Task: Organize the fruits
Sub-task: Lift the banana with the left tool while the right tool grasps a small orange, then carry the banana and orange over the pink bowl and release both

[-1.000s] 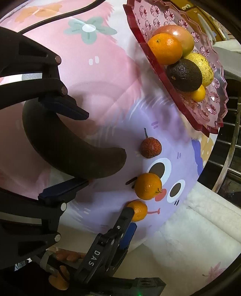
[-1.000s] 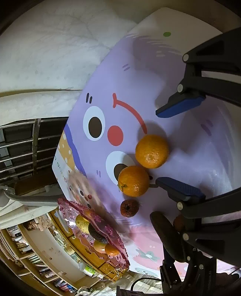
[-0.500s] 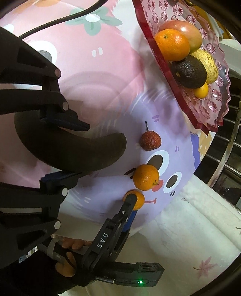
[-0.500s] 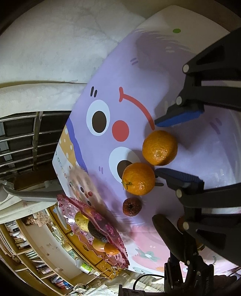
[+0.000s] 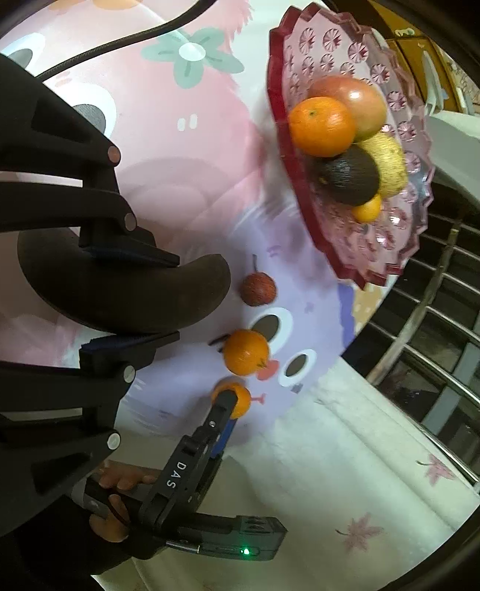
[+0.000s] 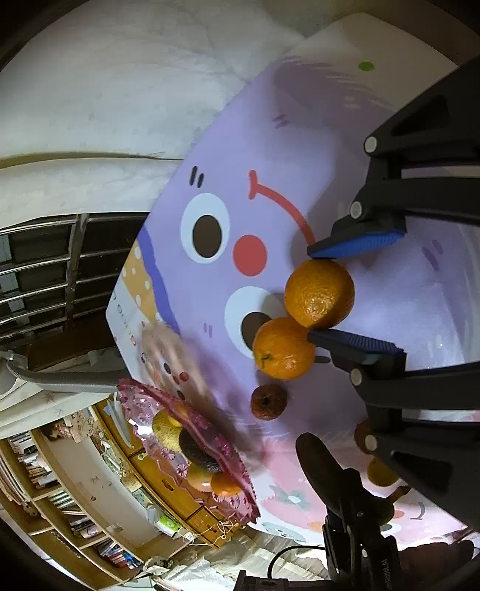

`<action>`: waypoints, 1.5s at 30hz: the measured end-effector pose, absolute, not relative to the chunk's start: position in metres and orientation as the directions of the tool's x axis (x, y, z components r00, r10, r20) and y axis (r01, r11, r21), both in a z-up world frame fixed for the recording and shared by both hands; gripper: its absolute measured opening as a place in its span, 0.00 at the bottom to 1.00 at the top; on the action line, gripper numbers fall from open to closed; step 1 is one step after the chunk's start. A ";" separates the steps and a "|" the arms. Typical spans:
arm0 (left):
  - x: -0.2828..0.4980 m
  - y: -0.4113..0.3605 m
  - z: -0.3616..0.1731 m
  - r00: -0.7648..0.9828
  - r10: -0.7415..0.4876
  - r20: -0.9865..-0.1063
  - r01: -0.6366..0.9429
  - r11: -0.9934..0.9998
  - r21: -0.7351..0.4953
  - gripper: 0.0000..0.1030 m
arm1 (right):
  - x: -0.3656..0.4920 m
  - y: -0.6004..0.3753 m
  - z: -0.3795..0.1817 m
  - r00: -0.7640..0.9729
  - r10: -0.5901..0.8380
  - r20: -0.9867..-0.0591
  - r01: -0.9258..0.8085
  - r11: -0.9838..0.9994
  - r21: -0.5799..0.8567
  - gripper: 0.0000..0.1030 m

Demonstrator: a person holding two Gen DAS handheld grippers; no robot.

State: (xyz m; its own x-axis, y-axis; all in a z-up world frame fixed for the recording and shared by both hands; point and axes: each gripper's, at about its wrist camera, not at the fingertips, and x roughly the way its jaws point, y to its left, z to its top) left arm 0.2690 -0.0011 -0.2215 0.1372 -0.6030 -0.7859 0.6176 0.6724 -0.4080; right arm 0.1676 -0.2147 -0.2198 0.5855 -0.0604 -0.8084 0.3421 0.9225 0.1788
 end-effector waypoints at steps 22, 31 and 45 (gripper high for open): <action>0.276 -0.001 -0.114 0.420 -0.660 -0.623 0.589 0.720 -0.366 0.30 | 0.234 -0.198 -0.150 0.648 0.107 -0.754 0.044 0.983 0.177 0.38; 0.315 0.006 -0.103 0.564 -0.579 -0.589 0.498 0.807 -0.316 0.30 | 0.276 -0.178 -0.138 0.614 0.250 -0.749 -0.112 0.967 0.230 0.38; 0.371 0.045 -0.159 0.665 -0.344 -0.663 0.139 0.929 -0.343 0.30 | 0.331 -0.163 -0.175 0.529 0.359 -0.769 -0.195 0.933 0.301 0.38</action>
State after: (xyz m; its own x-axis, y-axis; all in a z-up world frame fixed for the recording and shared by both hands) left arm 0.3707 0.0448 -0.1587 0.6648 -0.3441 -0.6631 0.1386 0.9290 -0.3431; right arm 0.3308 -0.1627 -0.1748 0.5287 0.3591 -0.7691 -0.1953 0.9332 0.3015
